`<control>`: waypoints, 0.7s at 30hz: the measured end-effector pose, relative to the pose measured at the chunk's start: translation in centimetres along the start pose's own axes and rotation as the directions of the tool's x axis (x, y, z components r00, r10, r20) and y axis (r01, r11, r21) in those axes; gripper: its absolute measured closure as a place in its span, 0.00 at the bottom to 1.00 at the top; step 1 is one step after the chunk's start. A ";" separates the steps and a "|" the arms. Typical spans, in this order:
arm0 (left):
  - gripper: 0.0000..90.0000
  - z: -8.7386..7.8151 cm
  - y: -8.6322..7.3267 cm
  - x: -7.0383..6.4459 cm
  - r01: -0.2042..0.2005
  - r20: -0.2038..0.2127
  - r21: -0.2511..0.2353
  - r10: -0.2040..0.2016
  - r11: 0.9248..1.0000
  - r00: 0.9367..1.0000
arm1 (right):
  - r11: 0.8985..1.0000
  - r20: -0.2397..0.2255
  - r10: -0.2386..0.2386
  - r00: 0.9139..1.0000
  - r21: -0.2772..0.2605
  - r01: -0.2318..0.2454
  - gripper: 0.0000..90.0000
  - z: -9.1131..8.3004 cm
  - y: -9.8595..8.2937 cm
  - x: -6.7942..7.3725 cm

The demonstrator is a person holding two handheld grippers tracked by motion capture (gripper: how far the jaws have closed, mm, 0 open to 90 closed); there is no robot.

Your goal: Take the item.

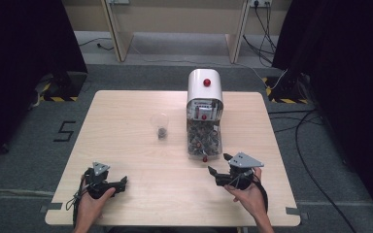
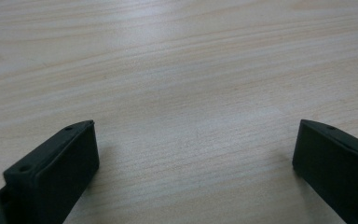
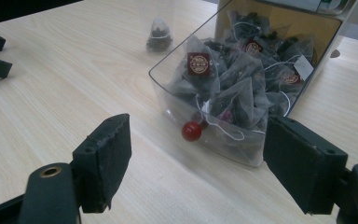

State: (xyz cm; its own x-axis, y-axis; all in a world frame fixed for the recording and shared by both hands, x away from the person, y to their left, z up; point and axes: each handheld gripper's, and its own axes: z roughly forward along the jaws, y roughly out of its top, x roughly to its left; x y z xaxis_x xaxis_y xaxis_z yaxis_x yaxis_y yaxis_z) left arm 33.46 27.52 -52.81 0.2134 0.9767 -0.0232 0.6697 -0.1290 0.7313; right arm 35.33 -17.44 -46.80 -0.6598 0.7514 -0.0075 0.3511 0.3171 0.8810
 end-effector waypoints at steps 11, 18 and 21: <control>0.00 0.0 0.0 0.0 0.000 0.000 0.000 0.000 1.000 1.000 | 1.000 0.006 0.016 1.000 0.025 -0.016 0.27 -0.7 -1.6 0.0; 0.00 0.0 0.0 0.0 0.000 -0.001 0.000 0.000 1.000 1.000 | 0.999 0.014 0.027 1.000 0.043 -0.027 0.26 -1.0 -2.6 -0.1; 0.00 0.0 0.0 0.0 0.000 -0.001 0.000 0.000 1.000 1.000 | 0.998 0.019 0.031 0.999 0.048 -0.032 0.26 -1.2 -3.0 -0.1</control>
State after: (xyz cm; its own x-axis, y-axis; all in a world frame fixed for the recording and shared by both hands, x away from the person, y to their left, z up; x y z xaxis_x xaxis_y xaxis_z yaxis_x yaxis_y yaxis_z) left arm 33.44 27.52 -52.81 0.2127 0.9768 -0.0229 0.6698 -0.1287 0.7313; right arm 33.57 -19.18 -48.88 -0.6357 0.7719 0.0107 0.4036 0.3204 0.8570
